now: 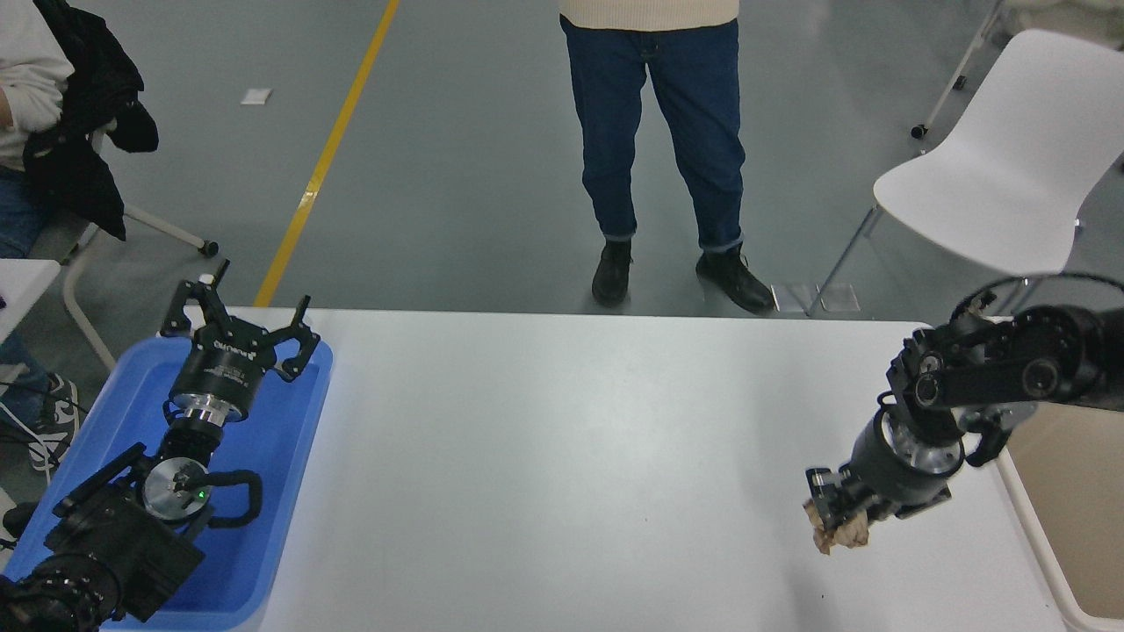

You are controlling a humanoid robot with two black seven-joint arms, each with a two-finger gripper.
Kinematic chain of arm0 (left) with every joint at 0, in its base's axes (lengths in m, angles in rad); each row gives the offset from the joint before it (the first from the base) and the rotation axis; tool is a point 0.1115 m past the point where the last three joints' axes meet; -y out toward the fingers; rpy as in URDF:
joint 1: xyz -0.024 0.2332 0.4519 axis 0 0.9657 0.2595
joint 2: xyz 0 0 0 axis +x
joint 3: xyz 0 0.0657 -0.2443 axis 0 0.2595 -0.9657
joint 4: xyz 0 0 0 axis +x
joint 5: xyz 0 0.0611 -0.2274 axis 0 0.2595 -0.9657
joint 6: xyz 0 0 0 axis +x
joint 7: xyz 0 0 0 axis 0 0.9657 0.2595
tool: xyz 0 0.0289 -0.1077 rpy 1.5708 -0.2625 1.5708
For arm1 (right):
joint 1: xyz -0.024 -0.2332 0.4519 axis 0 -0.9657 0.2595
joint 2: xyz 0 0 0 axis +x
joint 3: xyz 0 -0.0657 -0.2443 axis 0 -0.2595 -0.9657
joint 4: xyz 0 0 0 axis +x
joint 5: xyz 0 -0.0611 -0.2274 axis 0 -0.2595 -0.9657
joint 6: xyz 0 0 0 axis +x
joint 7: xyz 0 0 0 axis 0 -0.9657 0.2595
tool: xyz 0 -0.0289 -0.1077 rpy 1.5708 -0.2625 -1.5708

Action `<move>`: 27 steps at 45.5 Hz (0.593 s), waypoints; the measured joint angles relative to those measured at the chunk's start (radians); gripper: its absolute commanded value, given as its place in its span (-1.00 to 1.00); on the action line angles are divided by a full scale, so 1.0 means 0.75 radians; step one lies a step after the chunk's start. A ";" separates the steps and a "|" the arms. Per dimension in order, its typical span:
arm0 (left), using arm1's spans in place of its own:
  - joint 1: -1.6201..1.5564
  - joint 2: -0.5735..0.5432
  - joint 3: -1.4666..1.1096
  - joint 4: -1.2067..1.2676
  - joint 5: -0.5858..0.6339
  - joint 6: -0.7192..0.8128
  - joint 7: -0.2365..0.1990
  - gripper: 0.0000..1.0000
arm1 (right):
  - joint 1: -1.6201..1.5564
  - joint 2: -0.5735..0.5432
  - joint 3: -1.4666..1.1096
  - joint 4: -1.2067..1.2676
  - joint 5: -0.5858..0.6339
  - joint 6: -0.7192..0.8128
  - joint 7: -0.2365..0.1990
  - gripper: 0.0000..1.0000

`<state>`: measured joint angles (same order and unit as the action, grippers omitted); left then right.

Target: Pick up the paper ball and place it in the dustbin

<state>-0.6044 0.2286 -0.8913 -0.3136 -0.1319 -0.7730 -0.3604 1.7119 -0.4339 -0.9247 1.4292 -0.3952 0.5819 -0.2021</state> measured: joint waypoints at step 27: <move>0.000 0.000 0.000 0.000 0.000 0.001 0.000 1.00 | 0.688 -0.157 -0.063 0.117 0.143 0.255 0.005 -1.00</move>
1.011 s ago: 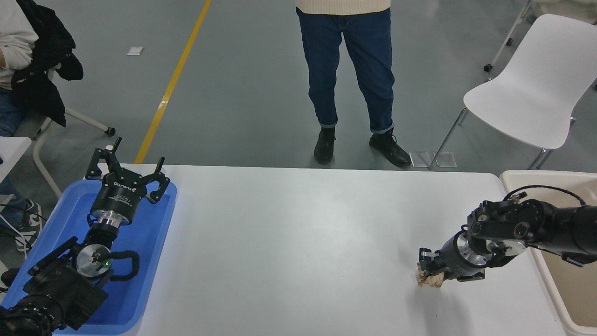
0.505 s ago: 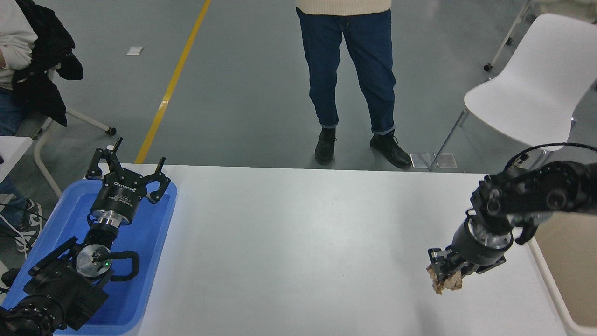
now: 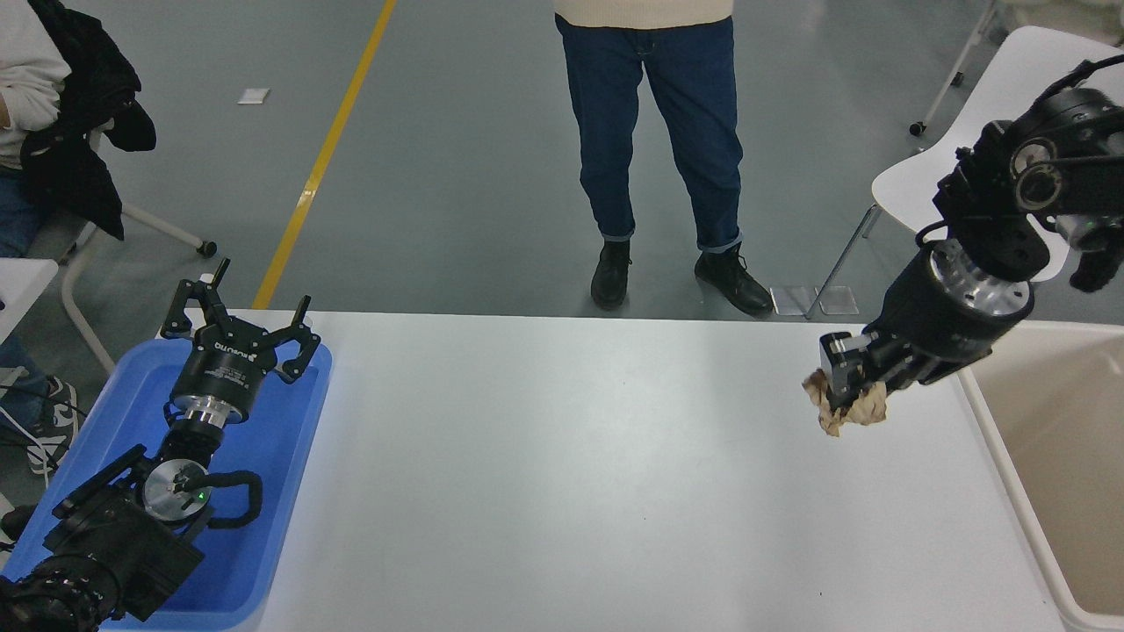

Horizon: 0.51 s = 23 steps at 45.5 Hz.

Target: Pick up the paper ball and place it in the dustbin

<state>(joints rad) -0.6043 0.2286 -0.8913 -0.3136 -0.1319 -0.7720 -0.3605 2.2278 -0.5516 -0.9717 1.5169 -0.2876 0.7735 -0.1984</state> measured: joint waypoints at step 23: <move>0.000 0.000 0.000 0.000 0.000 -0.001 0.000 1.00 | 0.176 -0.041 -0.145 -0.011 0.059 0.015 0.000 -1.00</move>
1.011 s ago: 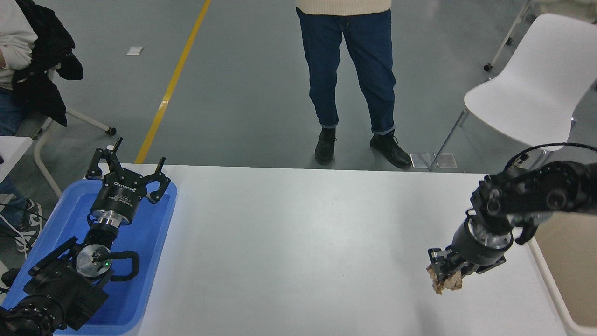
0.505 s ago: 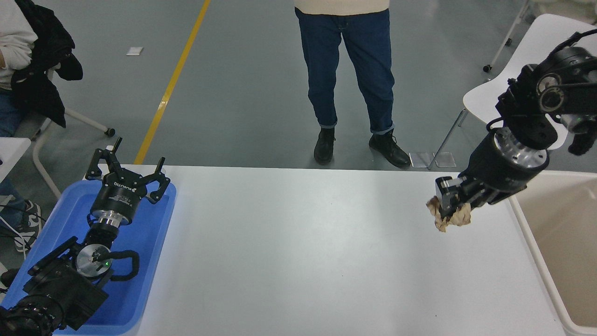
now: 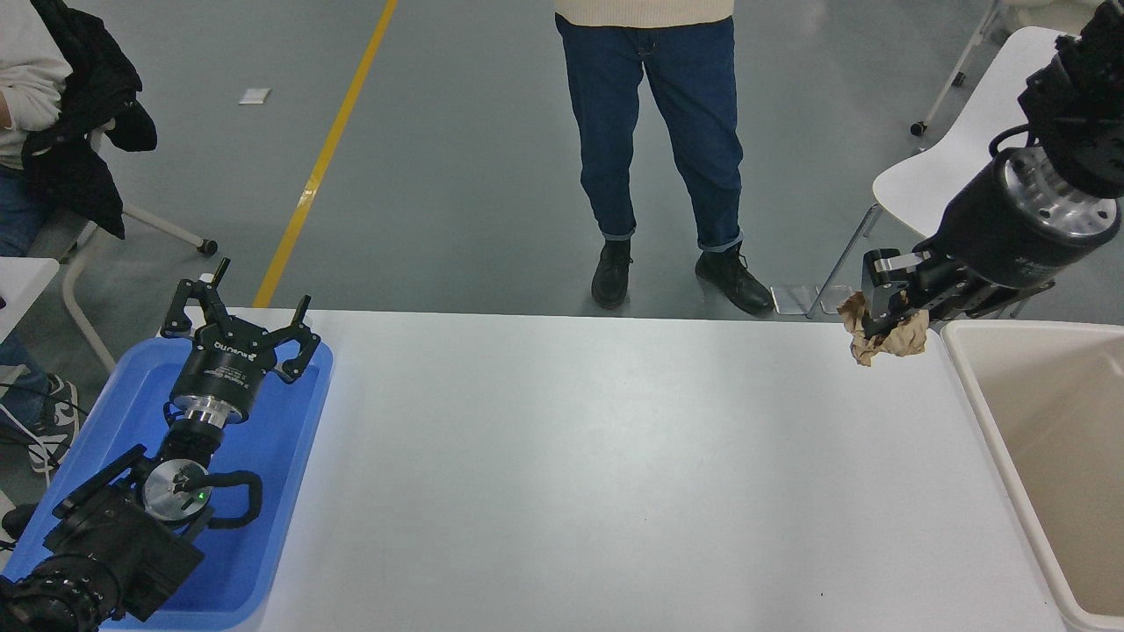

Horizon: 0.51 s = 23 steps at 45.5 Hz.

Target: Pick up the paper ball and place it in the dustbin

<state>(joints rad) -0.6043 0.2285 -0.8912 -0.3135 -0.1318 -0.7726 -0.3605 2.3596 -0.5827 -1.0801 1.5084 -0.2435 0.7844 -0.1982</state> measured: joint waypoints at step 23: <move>0.001 0.000 0.000 0.000 0.000 0.000 0.000 1.00 | 0.084 -0.150 -0.459 -0.062 -0.011 0.001 -0.003 -1.00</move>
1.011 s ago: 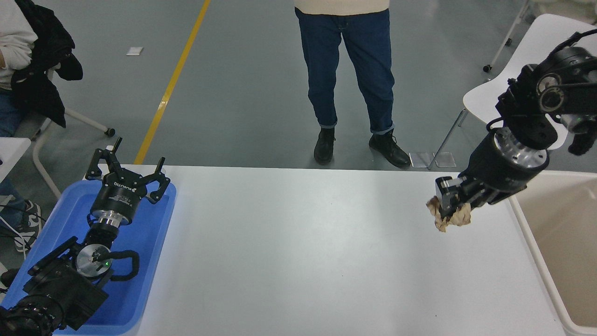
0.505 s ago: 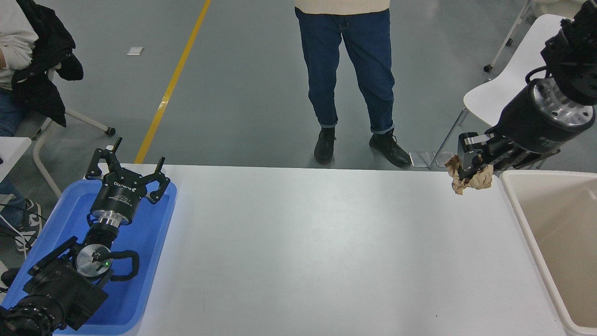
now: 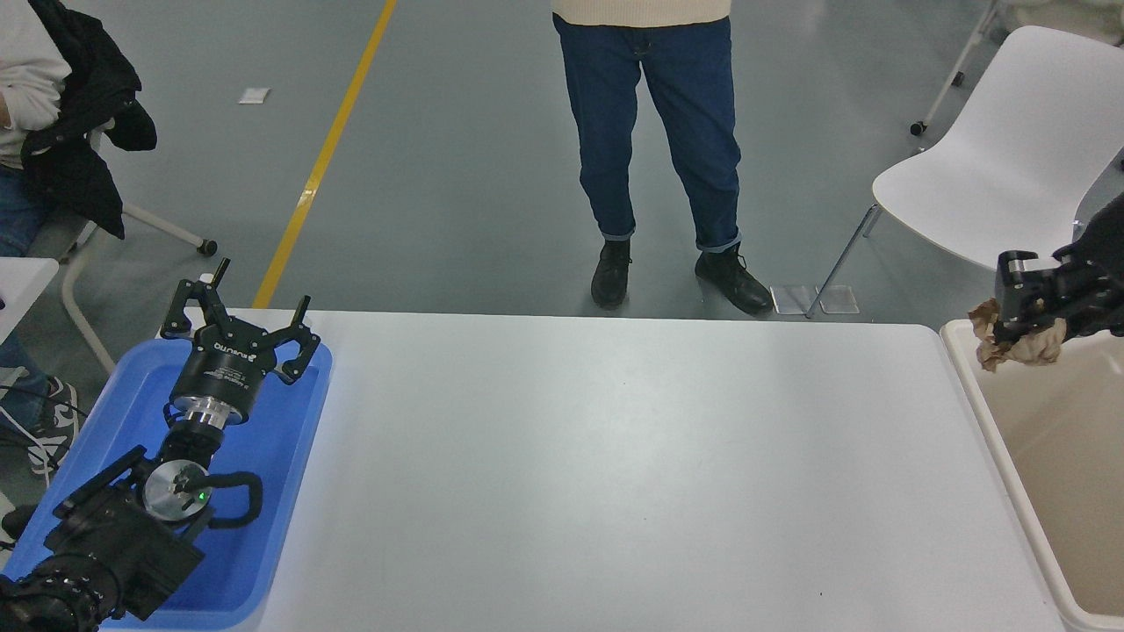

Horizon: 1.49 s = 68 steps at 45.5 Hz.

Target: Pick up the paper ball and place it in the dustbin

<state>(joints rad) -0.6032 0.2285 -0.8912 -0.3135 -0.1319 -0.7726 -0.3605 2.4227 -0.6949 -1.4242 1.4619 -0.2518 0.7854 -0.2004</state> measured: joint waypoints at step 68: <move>0.003 0.002 0.000 0.001 -0.001 0.001 -0.004 1.00 | -1.557 -0.259 0.875 -1.154 -0.154 -0.264 -0.003 -1.00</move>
<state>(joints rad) -0.6013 0.2300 -0.8912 -0.3130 -0.1326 -0.7716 -0.3634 1.2548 -0.8894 -0.7677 0.5962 -0.3672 0.5871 -0.2023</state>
